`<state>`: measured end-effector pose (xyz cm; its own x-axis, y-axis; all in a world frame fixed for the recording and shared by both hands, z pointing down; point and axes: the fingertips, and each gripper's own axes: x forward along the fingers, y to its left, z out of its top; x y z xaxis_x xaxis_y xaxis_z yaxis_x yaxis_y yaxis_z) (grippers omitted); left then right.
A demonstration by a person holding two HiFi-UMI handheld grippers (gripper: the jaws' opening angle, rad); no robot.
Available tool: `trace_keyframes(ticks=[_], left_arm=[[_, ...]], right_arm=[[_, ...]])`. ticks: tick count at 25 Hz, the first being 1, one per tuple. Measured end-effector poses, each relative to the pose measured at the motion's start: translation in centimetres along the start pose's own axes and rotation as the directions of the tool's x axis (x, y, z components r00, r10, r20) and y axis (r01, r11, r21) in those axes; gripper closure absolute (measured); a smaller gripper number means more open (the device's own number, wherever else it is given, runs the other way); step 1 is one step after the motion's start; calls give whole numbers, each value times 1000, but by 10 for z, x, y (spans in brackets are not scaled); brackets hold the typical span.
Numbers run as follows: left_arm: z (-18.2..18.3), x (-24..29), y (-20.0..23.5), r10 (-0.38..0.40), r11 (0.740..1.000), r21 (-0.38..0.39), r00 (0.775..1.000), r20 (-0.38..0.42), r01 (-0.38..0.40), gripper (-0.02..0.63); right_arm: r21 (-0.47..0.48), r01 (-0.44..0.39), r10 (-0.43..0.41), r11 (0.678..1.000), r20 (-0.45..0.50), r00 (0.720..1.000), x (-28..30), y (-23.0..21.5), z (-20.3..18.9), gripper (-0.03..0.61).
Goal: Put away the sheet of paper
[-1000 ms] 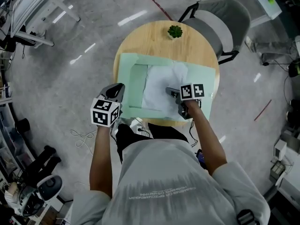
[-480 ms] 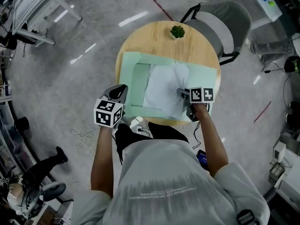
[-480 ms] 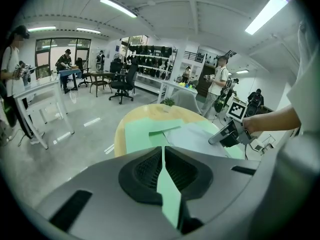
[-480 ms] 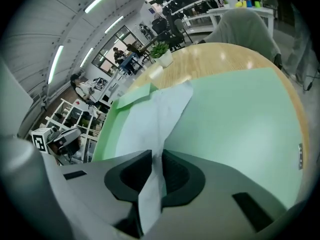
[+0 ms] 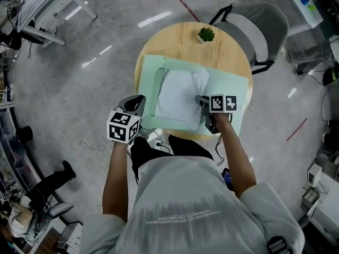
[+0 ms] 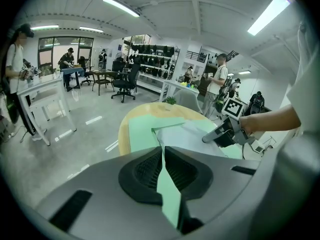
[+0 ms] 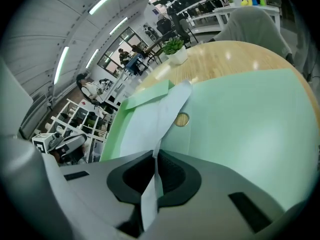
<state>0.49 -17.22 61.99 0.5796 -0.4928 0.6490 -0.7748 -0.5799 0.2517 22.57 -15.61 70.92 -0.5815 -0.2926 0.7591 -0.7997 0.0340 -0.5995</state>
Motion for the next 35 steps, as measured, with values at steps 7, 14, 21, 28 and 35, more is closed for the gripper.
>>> trace_keyframes(ticks=[7,14,21,28,35], left_arm=[[-6,-7,10,15,1000,-14,1000,-2,-15,581],[-14,-21,23,35,999,-35,999,-6,-35,581],[-27,-34,36,59,996,-63,998,-16,-60,581],[-38,-49,48,66,994,-84,997,-34,-69,581],[-25,-58,58,27,998,-54,999,-24,-28,581]], right_arm=[[-9,-39,39,999,-26,999,19,19,0,537],[8,-44,44,999,-26,999,37,34,1,535],[16,-50,50,999,-18,999,58,52,4,535],[8,-38,38,999,-66,997,67,58,-1,475],[4,41,-40,999,-48,998,44,56,-4,364]])
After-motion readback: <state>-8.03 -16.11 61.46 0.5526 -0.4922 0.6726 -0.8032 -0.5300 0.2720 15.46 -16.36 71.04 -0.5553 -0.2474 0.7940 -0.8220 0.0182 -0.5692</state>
